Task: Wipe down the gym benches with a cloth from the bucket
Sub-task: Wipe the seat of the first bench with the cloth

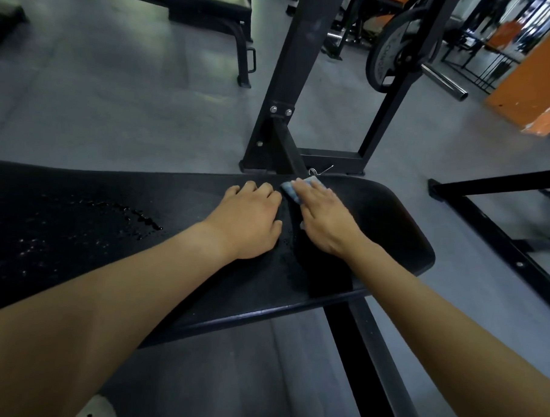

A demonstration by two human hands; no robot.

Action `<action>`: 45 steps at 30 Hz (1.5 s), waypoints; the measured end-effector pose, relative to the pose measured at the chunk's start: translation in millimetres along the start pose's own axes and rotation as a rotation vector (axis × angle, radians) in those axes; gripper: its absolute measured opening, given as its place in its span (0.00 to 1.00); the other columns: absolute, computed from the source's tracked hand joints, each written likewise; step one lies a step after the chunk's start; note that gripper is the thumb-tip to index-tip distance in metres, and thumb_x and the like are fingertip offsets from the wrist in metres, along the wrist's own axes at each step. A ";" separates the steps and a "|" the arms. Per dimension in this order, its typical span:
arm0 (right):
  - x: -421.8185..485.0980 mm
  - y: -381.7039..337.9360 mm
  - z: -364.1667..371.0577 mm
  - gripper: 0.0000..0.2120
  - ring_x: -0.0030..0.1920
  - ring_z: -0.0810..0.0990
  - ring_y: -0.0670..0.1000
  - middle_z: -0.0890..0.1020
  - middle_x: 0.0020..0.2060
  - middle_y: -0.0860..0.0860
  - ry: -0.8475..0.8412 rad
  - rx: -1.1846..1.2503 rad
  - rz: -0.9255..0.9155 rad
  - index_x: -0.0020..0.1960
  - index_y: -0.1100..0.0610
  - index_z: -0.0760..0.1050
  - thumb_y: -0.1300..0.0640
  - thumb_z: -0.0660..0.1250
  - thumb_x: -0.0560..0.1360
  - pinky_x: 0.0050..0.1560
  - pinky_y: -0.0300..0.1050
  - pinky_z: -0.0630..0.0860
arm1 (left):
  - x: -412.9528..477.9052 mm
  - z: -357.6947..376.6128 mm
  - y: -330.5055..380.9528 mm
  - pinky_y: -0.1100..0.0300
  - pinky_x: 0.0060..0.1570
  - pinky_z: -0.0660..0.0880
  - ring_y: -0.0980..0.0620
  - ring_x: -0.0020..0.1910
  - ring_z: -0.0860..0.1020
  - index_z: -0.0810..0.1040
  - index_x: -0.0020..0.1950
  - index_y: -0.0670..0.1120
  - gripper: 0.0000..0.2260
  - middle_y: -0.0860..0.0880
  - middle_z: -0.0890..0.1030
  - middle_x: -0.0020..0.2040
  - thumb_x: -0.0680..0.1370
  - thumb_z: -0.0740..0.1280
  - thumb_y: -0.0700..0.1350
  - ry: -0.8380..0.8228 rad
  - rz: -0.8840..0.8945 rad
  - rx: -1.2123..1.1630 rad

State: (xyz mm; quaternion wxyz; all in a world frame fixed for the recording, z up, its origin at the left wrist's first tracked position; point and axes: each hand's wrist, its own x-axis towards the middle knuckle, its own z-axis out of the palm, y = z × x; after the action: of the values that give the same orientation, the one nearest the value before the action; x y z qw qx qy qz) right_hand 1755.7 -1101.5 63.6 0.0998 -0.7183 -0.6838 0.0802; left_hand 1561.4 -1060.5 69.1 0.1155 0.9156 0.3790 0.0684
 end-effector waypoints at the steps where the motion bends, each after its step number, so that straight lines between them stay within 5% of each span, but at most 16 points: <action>1: -2.8 2.9 -2.9 0.25 0.80 0.55 0.50 0.62 0.79 0.49 -0.027 -0.004 -0.033 0.81 0.51 0.59 0.58 0.53 0.84 0.79 0.49 0.49 | 0.1 0.1 0.2 0.43 0.74 0.64 0.44 0.70 0.69 0.70 0.72 0.47 0.20 0.47 0.72 0.70 0.83 0.59 0.55 -0.001 -0.002 0.005; 6: 11.9 36.0 -16.4 0.24 0.77 0.62 0.58 0.63 0.79 0.51 0.000 -0.021 0.219 0.78 0.44 0.62 0.53 0.51 0.83 0.77 0.59 0.58 | -3.6 -1.5 -4.8 0.44 0.74 0.64 0.46 0.71 0.68 0.69 0.74 0.47 0.21 0.49 0.71 0.72 0.84 0.58 0.56 -0.029 0.013 -0.013; 8: 18.4 27.4 -14.1 0.20 0.71 0.69 0.62 0.70 0.71 0.56 0.059 -0.011 0.277 0.72 0.51 0.67 0.57 0.53 0.81 0.73 0.58 0.61 | -5.9 -1.3 -6.4 0.45 0.74 0.65 0.46 0.71 0.69 0.70 0.74 0.47 0.21 0.49 0.72 0.72 0.84 0.58 0.57 -0.021 0.022 -0.011; 10: 17.6 10.6 -7.0 0.18 0.68 0.69 0.61 0.72 0.67 0.57 0.084 -0.017 0.241 0.69 0.56 0.69 0.59 0.53 0.81 0.72 0.56 0.62 | -7.4 -0.8 -6.0 0.48 0.72 0.66 0.46 0.69 0.69 0.70 0.73 0.47 0.21 0.49 0.73 0.70 0.84 0.57 0.57 -0.008 0.027 0.002; 13: -1.5 -9.3 1.7 0.24 0.79 0.58 0.55 0.63 0.79 0.53 0.021 -0.004 0.092 0.79 0.53 0.61 0.57 0.53 0.83 0.79 0.54 0.52 | -6.2 -0.7 -4.2 0.48 0.70 0.67 0.46 0.68 0.70 0.69 0.73 0.47 0.21 0.48 0.73 0.70 0.84 0.57 0.57 -0.008 0.029 0.038; 17: -28.0 -7.5 1.8 0.26 0.81 0.48 0.47 0.55 0.81 0.46 -0.076 -0.040 -0.042 0.82 0.49 0.53 0.54 0.51 0.85 0.81 0.49 0.47 | -7.7 -1.3 -4.6 0.45 0.77 0.60 0.46 0.76 0.65 0.65 0.78 0.47 0.24 0.48 0.68 0.77 0.85 0.55 0.58 -0.061 0.015 0.062; 20: -18.5 10.3 -10.9 0.24 0.81 0.51 0.49 0.57 0.81 0.48 -0.055 -0.050 0.067 0.82 0.50 0.56 0.51 0.50 0.86 0.79 0.49 0.51 | -16.0 -5.3 -9.4 0.41 0.81 0.48 0.45 0.83 0.52 0.60 0.82 0.50 0.26 0.49 0.57 0.83 0.86 0.52 0.59 -0.115 -0.004 0.043; 24: 3.8 11.1 -11.2 0.24 0.79 0.57 0.57 0.60 0.80 0.55 0.000 -0.060 0.268 0.79 0.54 0.59 0.51 0.49 0.84 0.77 0.56 0.56 | -31.9 -11.1 -25.8 0.42 0.81 0.49 0.44 0.83 0.51 0.60 0.82 0.50 0.27 0.48 0.56 0.84 0.85 0.52 0.61 -0.103 -0.044 0.031; 34: -24.4 -51.9 15.1 0.25 0.81 0.47 0.45 0.54 0.81 0.44 -0.078 -0.032 -0.089 0.82 0.48 0.53 0.52 0.49 0.86 0.80 0.46 0.44 | -52.8 -17.6 -50.8 0.42 0.80 0.53 0.47 0.82 0.56 0.63 0.81 0.50 0.26 0.50 0.59 0.83 0.85 0.55 0.60 -0.094 -0.073 0.039; 42: 27.6 -29.2 6.3 0.24 0.80 0.55 0.52 0.59 0.81 0.51 0.001 -0.055 0.145 0.81 0.52 0.58 0.53 0.49 0.85 0.79 0.56 0.53 | -52.5 -19.8 -52.4 0.41 0.80 0.51 0.46 0.82 0.55 0.62 0.81 0.48 0.26 0.50 0.58 0.83 0.86 0.54 0.59 -0.123 -0.060 0.041; 45: 33.0 -54.5 14.9 0.23 0.78 0.59 0.55 0.63 0.78 0.53 0.016 -0.056 0.050 0.79 0.53 0.61 0.54 0.52 0.84 0.77 0.57 0.56 | -51.4 -19.4 -52.3 0.42 0.80 0.53 0.47 0.81 0.57 0.63 0.80 0.48 0.26 0.50 0.61 0.82 0.85 0.55 0.59 -0.098 -0.055 0.046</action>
State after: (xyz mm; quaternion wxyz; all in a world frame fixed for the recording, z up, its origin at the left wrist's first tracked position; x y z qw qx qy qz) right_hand 1701.0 -1065.6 63.7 0.0831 -0.7385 -0.6666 0.0576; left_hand 1485.6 -1058.0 72.1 0.1148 0.9095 0.3994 0.0114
